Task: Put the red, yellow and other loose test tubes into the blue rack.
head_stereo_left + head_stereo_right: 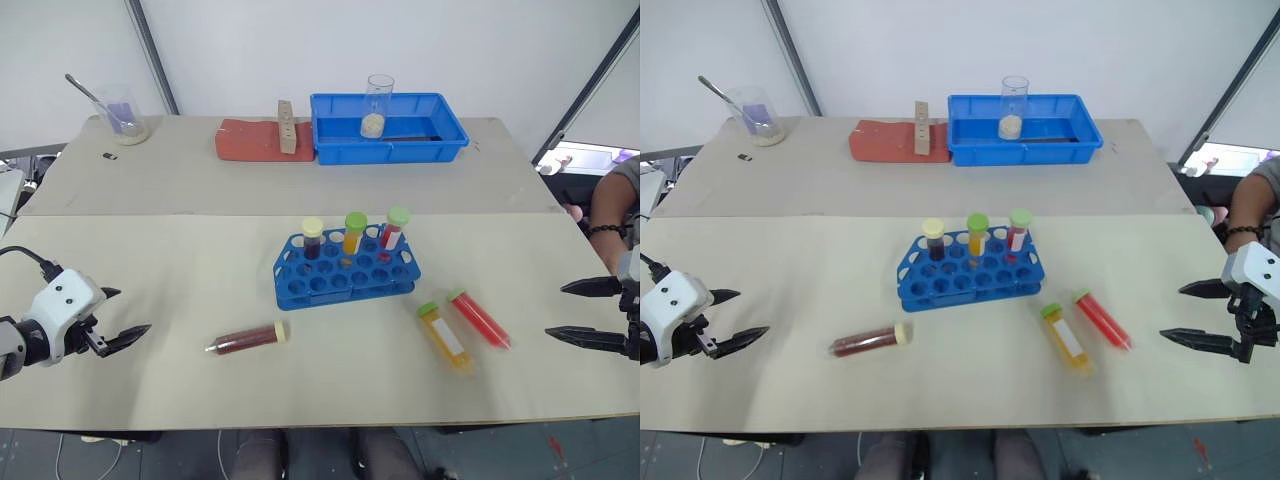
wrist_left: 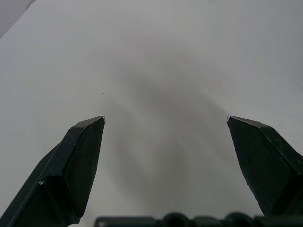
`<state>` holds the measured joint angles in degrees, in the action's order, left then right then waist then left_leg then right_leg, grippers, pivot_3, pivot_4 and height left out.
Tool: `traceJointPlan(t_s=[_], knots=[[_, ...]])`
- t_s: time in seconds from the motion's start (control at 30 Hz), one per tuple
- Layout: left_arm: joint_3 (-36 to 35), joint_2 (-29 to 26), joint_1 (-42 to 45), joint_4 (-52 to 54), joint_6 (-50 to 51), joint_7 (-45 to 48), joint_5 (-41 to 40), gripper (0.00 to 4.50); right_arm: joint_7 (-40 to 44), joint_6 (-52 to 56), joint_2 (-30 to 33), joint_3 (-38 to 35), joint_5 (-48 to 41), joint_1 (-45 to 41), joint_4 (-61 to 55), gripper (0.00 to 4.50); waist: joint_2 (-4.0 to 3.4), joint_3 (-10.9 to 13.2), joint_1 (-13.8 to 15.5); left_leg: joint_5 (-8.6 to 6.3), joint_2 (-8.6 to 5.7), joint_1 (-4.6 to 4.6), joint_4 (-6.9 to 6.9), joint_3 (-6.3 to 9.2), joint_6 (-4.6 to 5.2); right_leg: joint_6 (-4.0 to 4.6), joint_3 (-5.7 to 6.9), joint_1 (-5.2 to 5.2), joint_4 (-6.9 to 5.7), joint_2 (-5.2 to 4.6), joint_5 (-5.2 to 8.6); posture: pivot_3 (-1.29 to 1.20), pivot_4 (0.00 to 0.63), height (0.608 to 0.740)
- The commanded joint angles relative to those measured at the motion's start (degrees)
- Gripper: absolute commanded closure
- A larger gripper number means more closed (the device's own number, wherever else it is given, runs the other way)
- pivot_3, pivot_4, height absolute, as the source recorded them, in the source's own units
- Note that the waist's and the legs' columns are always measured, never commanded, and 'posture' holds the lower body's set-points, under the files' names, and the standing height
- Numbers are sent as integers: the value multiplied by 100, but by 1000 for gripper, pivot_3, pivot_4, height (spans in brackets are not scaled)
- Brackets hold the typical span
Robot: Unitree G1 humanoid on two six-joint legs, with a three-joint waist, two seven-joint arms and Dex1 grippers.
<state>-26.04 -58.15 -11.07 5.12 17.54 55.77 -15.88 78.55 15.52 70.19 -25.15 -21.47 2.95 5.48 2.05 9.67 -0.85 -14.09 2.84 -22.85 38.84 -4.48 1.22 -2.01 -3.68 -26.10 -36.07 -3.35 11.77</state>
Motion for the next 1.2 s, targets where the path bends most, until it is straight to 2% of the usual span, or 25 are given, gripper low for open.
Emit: traceJointPlan(t_s=[0.03,0.87,0.93,1.0,1.2], knots=[[-126,-52,16,29,37,100,-58,74,28,58,94,-127,-17,-77,-58,0,0,0,0,0,0,0,0,0,0,0,0,0,0,0,0,0,150,729],[-359,-22,-80,-112,-252,526,-234,74,72,179,82,6,-68,-318,62,0,-1,-1,-4,0,0,3,5,-5,0,-1,-5,1,-6,1,-2,0,150,729],[-322,-42,-109,44,-241,624,-274,74,32,248,70,-3,-89,-394,45,0,-1,-1,-2,0,0,3,6,-5,0,-1,-5,1,-7,1,-2,0,150,729],[-166,-24,-3,631,-72,635,-465,74,-82,120,94,15,25,-473,-63,0,-1,0,1,0,0,3,7,-6,0,-1,-5,1,-8,1,-2,0,150,729],[740,69,868,2391,782,532,-1408,74,-172,937,154,31,-321,-643,-878,0,-2,-1,26,3,-2,0,21,-7,-4,-19,-10,8,-7,-1,-17,0,150,729]])
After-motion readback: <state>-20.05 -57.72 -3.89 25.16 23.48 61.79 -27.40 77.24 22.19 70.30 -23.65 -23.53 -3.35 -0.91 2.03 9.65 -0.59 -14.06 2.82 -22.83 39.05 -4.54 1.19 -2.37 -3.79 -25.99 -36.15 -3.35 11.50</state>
